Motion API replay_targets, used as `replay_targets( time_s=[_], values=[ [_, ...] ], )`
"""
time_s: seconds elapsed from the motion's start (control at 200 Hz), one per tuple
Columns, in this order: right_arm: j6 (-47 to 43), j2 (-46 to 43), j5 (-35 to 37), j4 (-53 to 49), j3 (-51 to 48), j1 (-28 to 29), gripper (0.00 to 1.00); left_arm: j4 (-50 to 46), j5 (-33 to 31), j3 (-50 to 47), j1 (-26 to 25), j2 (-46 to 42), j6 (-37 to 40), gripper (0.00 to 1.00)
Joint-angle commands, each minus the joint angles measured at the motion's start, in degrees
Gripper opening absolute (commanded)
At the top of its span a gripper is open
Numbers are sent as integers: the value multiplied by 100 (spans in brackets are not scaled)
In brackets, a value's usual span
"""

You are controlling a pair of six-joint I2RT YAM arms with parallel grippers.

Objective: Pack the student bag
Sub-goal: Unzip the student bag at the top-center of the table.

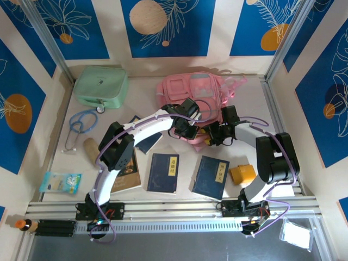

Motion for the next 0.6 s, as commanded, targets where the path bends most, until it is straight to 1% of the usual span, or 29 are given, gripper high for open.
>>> replay_targets(
  time_s=[0.0, 0.135, 0.175, 0.22, 0.295, 0.335, 0.465, 0.595],
  values=[
    [1, 11, 219, -20, -27, 36, 38, -277, -384, 23, 18, -233, 236, 0],
    [-127, -80, 461, -156, 14, 44, 31, -586, -731, 5, 45, -298, 419, 0],
    [-166, -112, 525, -190, 18, 38, 26, -688, -832, 1, 55, -316, 480, 0],
    [-217, -151, 589, -220, 29, 39, 17, -796, -967, -18, 83, -350, 540, 0],
    [-321, -202, 678, -281, 45, 46, 11, -892, -1093, -156, 176, -474, 714, 0],
    [-387, -235, 707, -339, 79, 40, 9, -921, -1165, -263, 249, -559, 757, 0],
    [-571, -377, 878, -470, 97, 44, 9, -907, -1352, -584, 553, -798, 837, 0],
    [-794, -516, 857, -527, 153, 29, 7, -767, -1445, -750, 846, -856, 837, 0]
  ],
)
